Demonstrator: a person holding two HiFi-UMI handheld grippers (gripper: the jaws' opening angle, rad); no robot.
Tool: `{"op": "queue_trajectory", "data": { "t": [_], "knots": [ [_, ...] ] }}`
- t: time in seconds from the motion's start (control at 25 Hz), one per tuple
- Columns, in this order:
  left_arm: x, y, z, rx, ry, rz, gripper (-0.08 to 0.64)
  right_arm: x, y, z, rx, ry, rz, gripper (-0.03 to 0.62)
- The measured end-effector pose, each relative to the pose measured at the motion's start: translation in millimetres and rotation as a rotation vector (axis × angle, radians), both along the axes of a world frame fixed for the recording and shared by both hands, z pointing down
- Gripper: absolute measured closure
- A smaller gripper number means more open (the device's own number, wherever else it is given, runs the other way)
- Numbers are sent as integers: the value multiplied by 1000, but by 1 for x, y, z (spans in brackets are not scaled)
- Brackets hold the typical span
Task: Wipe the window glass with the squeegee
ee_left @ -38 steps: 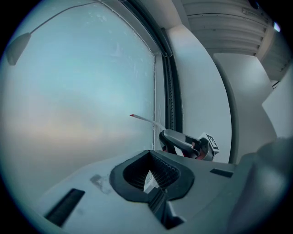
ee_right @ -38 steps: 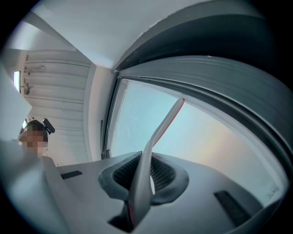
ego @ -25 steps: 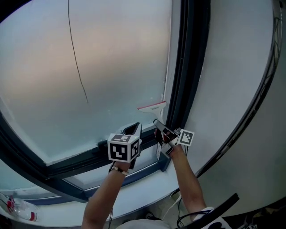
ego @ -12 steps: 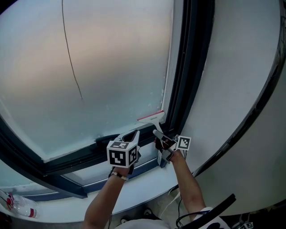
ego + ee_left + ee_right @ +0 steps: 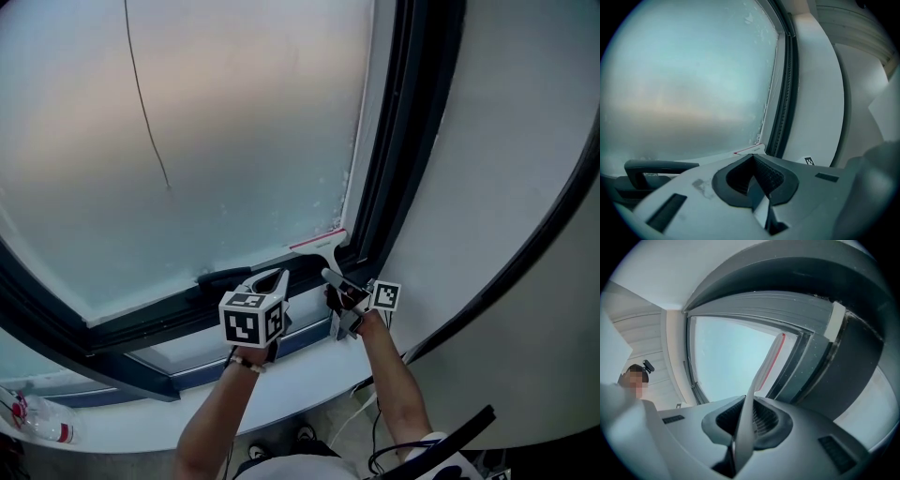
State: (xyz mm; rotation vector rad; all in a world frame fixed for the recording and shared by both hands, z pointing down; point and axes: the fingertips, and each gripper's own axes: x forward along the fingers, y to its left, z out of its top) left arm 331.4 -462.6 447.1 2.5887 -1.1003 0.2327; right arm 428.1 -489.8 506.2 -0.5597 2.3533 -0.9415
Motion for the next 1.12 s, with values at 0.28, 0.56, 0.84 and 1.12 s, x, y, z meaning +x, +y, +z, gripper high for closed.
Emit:
{"op": "queue_trajectory", "data": {
  "t": [0.28, 0.56, 0.84, 1.12],
  "knots": [
    [-20, 5, 0, 20, 14, -37, 560, 0, 16, -31, 68, 19, 38, 569],
    [-49, 2, 2, 32, 57, -145, 560, -15, 37, -65, 120, 121, 139, 569],
    [-83, 26, 6, 31, 103, -168, 560, -48, 77, -86, 139, 269, 309, 569],
    [-133, 62, 5, 50, 110, -115, 560, -109, 132, -88, 132, 518, 506, 569]
  ]
}}
